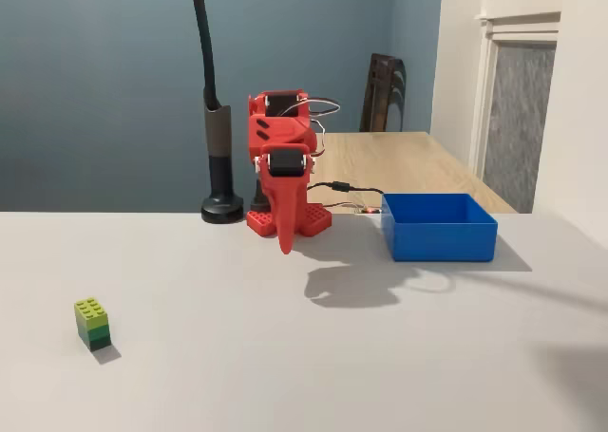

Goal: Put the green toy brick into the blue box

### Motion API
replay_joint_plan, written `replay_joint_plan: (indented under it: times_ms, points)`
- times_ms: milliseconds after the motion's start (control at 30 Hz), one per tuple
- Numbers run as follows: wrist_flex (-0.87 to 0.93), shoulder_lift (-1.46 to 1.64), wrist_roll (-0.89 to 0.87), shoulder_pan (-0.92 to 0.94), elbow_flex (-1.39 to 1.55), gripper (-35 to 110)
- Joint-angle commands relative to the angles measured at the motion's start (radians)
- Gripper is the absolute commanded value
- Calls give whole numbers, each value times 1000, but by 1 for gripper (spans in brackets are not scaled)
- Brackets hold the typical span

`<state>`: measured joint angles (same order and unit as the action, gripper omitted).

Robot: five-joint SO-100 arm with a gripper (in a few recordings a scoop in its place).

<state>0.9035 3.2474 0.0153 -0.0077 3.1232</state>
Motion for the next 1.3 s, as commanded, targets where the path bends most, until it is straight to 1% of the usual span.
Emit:
replay_joint_plan:
  times_ms: [0, 233, 433, 533, 900, 1267]
  points:
    - [0, 14, 8, 0, -11, 0]
    - [-25, 0, 9, 3, -48, 0]
    - [-41, -11, -18, 0, -150, 0]
    - [-41, -69, -20, 9, -202, 0]
    - [-41, -492, -109, 95, -512, 0]
    - [-41, -920, -172, 333, -801, 14]
